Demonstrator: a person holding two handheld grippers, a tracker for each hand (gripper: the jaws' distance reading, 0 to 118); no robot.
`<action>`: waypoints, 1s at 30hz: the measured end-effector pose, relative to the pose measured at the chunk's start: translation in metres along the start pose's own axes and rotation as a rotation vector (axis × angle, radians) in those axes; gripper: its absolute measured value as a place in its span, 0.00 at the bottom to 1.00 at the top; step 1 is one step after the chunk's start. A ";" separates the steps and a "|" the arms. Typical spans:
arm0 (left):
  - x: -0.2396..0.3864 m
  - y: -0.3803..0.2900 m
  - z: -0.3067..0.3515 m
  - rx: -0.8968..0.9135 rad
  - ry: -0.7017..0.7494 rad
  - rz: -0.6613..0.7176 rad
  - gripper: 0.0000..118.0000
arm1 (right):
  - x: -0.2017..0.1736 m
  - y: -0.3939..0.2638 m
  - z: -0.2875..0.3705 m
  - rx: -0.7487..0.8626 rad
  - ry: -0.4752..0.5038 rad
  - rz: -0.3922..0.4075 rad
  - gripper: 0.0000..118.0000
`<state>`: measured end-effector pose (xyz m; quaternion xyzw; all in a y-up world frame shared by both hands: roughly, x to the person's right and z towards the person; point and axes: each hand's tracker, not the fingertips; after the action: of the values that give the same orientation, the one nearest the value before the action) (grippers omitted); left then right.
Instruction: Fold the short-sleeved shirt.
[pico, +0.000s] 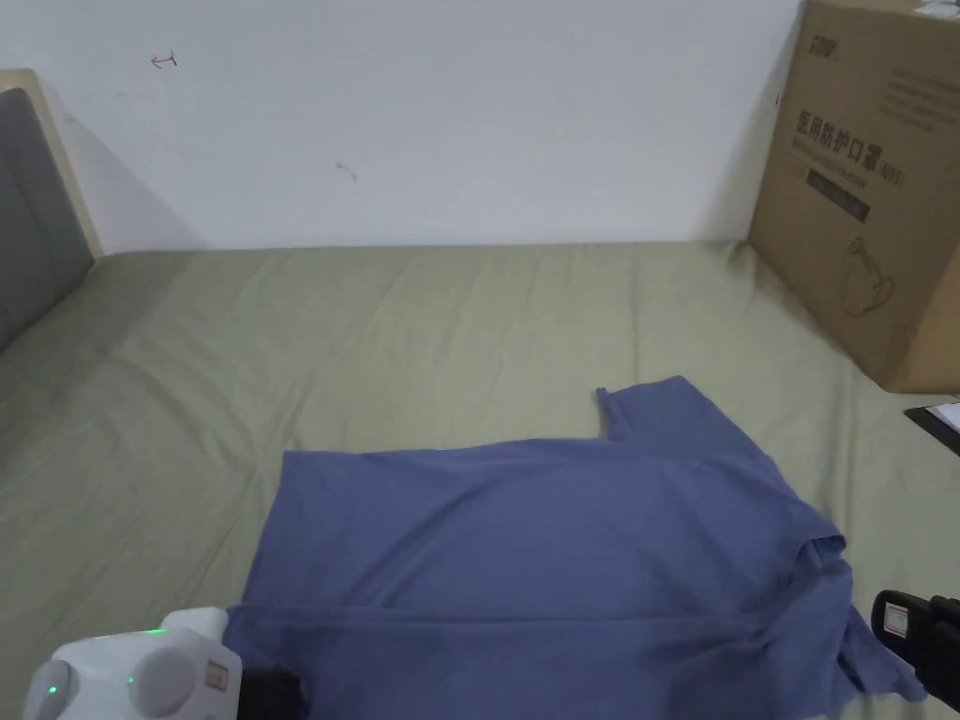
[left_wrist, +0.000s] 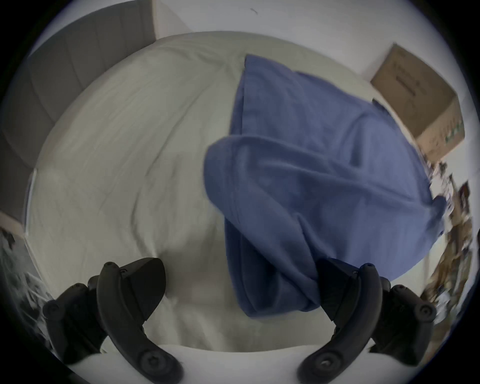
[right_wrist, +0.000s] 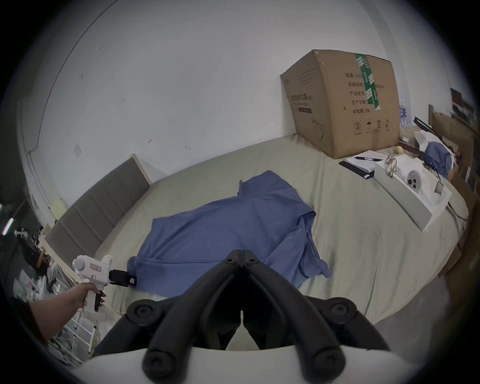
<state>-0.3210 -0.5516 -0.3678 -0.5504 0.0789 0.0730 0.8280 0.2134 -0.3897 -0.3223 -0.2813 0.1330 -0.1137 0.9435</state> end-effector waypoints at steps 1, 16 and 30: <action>0.004 0.001 0.004 0.050 0.014 -0.048 0.94 | 0.000 -0.001 -0.001 -0.001 0.001 0.002 0.00; 0.008 0.008 0.082 0.279 -0.139 0.013 0.07 | 0.109 0.023 -0.100 -0.429 -0.085 -0.186 0.57; 0.017 0.004 0.071 0.226 -0.079 0.024 0.07 | 0.149 -0.008 -0.166 -0.582 -0.241 -0.366 0.34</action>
<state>-0.3020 -0.4842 -0.3480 -0.4493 0.0604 0.0951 0.8862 0.2999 -0.5222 -0.4791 -0.5687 -0.0051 -0.2042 0.7968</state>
